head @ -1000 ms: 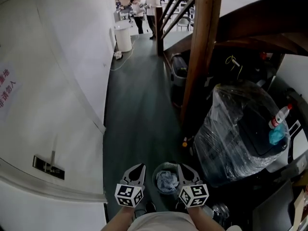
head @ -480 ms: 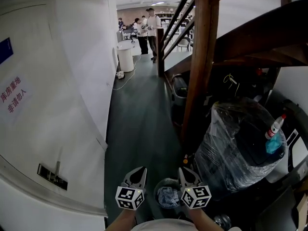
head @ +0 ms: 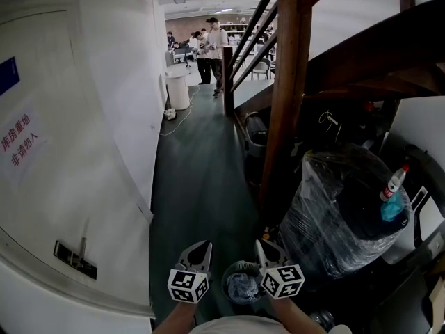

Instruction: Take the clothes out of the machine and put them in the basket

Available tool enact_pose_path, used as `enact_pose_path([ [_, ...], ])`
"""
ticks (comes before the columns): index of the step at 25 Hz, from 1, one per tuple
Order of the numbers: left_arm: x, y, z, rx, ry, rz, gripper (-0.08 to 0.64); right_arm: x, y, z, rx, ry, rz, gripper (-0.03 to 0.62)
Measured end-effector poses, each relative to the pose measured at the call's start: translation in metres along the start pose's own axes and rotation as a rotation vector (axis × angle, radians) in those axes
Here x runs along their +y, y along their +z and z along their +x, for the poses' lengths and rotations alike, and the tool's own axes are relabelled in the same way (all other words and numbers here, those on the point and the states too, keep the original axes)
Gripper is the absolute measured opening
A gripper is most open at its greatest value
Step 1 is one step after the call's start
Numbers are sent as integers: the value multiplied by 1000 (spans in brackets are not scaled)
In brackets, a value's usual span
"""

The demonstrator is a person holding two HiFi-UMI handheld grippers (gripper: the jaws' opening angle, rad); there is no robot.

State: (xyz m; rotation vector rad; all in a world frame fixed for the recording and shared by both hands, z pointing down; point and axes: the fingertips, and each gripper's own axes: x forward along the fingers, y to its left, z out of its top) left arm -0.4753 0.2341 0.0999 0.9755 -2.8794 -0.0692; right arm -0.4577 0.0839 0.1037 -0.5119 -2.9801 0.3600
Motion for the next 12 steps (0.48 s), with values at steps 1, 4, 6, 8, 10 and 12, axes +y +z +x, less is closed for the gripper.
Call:
enact_pose_path([
  [1,0,1,0,-1,-1,3,21,2,1,0,0,0,-19,5],
  [4,1,2,-1,-1,0,10,21,8,3,0,-1,1,-56,5],
  [6,3,2,-1,-1,3,10,21,10,2,0,-3,4,-51,5],
  [8,5,1,-1,-3,4,11,21,11,1,1,-3,3,-47,5],
  [10,6,2,-2,-5,5,12,20,11,0,2,-3,0,-46,5],
  [12,7,2,-2,-8,5,15,20,11,-1,2,-2,-5,-45,5],
])
